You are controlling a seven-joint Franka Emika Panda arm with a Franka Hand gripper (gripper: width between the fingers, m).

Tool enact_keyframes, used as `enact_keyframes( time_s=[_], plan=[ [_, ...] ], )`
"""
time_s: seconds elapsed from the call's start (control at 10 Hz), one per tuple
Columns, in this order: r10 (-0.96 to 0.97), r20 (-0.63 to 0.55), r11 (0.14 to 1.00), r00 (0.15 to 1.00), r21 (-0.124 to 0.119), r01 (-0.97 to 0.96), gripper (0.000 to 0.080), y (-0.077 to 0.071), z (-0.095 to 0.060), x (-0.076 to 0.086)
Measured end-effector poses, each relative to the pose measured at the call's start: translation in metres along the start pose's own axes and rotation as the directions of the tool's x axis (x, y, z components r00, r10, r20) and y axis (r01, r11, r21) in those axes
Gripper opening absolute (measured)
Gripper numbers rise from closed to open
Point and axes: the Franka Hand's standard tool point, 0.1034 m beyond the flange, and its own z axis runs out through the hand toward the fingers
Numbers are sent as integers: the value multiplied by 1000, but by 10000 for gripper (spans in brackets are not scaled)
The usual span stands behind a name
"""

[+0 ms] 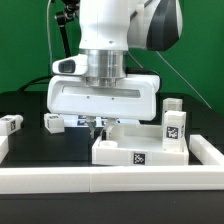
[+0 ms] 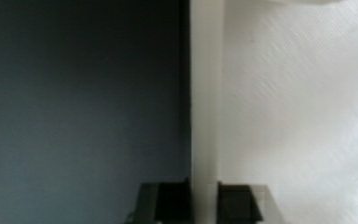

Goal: Assemble square table

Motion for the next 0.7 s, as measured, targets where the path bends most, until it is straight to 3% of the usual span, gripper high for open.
enact_keyframes(
  time_s=[0.7],
  plan=[
    [-355,6,935,935,-18,355,57,2,0,4]
  ],
)
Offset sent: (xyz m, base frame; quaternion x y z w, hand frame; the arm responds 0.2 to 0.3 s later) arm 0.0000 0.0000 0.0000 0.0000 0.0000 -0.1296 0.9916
